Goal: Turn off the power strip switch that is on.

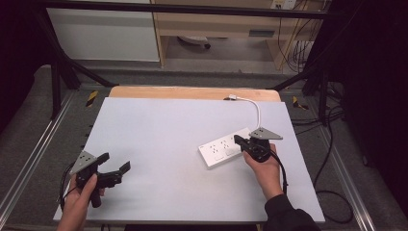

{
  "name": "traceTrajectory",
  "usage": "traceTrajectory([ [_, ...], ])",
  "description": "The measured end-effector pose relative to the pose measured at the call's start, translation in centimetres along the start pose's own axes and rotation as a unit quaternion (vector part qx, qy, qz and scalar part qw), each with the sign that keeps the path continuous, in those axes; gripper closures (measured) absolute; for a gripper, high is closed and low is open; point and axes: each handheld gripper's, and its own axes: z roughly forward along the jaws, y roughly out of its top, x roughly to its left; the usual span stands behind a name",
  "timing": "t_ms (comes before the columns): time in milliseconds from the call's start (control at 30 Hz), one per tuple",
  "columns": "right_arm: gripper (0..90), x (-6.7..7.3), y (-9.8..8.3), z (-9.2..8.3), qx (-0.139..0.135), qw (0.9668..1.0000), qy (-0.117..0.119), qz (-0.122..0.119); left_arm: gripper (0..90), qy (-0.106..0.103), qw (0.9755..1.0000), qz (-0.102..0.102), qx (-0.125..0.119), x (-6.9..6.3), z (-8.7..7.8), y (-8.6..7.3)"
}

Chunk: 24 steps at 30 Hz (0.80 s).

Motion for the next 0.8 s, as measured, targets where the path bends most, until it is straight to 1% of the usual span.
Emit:
traceTrajectory([
  [167, 90.0, -0.06, -0.27, 0.02, 0.003, 0.9999, 0.006, 0.009, 6.0, -0.002, 1.0, 0.002, 0.002, -0.06, 0.06, -0.05],
  [333, 90.0, 0.09, -0.41, 0.25, 0.007, 0.9999, 0.008, 0.007, 6.0, 0.0, 1.0, -0.001, 0.002, 0.05, 0.01, -0.08],
  [633, 90.0, 0.28, -0.8, 0.5, 0.019, 0.9997, 0.012, 0.003, 6.0, -0.001, 1.0, 0.001, 0.007, -0.05, 0.12, -0.14],
  [800, 90.0, 0.4, -0.89, 0.64, 0.022, 0.9996, 0.014, 0.006, 6.0, 0.0, 1.0, 0.002, 0.007, 0.01, 0.1, -0.12],
])
